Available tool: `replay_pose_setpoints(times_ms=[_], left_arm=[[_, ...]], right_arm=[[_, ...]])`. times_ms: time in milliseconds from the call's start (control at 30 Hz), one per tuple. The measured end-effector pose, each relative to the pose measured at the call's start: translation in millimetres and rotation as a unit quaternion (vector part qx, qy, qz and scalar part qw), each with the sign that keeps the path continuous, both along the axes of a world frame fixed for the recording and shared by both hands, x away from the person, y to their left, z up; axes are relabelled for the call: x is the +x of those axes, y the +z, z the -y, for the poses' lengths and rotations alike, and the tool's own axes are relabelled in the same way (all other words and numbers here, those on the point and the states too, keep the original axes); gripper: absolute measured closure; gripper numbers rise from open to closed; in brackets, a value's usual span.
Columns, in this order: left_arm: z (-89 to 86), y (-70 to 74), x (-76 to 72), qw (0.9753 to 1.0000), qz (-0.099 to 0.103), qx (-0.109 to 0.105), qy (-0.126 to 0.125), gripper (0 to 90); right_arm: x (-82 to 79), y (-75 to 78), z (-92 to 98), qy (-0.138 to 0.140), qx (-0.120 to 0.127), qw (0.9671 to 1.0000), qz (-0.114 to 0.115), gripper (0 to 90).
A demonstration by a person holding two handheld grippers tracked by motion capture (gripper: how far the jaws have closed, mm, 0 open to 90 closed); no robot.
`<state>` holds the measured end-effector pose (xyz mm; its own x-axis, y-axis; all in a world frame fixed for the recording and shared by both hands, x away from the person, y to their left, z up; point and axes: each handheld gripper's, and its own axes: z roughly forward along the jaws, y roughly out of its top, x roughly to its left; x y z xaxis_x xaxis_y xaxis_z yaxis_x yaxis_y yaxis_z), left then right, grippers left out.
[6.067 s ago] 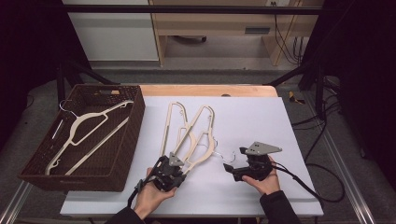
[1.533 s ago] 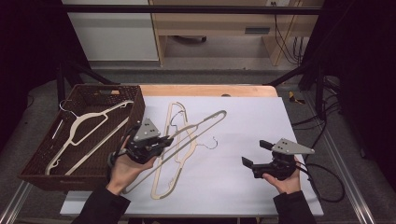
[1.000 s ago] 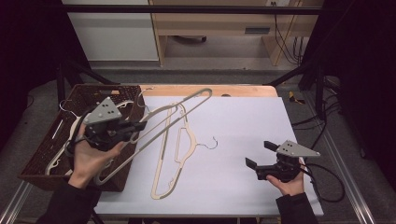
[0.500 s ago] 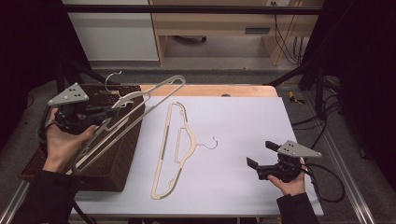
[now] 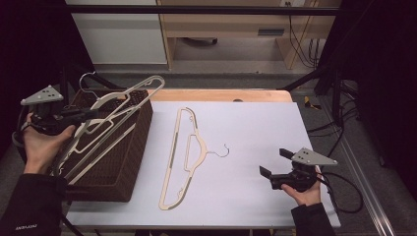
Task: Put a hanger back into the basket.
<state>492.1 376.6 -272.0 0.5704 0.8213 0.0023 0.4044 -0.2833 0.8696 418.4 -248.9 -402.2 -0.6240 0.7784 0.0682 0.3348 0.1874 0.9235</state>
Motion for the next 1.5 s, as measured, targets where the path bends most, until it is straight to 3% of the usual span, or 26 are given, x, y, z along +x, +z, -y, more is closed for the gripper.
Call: replay_pose_setpoints(times_ms=[367, 500, 667, 833, 933, 1100, 1267, 1333, 1500], left_arm=[[-32.7, -17.9, 8.0, 0.9992, -0.023, -0.008, 0.03, 85.8], [-36.7, -24.1, 11.7, 0.9987, -0.031, 0.01, 0.04, 85.9], [-49.7, -34.6, 12.5, 0.9981, -0.05, -0.005, 0.037, 85.8], [-55.5, -45.9, 11.1, 0.9964, -0.078, 0.013, 0.032, 85.8], [-54.8, -54.5, 12.8, 0.9957, -0.088, 0.009, 0.027, 85.7], [-45.8, -71.6, 20.3, 0.9925, -0.117, 0.023, 0.029, 85.2], [-41.4, -86.1, 25.4, 0.9896, -0.127, 0.037, 0.056, 84.1], [-40.7, -90.8, 26.6, 0.9865, -0.13, 0.061, 0.079, 82.6], [-52.8, -92.4, 23.1, 0.9805, -0.123, 0.061, 0.141, 76.0]], right_arm=[[-0.2, 0.0, 0.3, -0.001, -0.001, 1.0, -0.001, 2.3], [0.0, -0.1, 0.7, -0.001, -0.001, 1.0, -0.001, 2.4], [0.4, -0.7, 0.4, 0.0, -0.003, 1.0, -0.002, 2.4], [0.6, -1.0, 0.4, 0.001, -0.004, 1.0, -0.003, 2.4], [0.9, -1.5, -0.1, 0.001, -0.005, 1.0, -0.005, 2.4], [1.2, -2.0, -0.5, 0.002, -0.005, 1.0, -0.006, 2.4], [0.8, -1.9, -0.6, 0.002, -0.004, 1.0, -0.007, 2.4], [0.9, -1.9, -0.5, 0.003, -0.004, 1.0, -0.007, 2.4], [1.2, -2.2, -1.4, 0.003, -0.003, 1.0, -0.007, 2.4]])
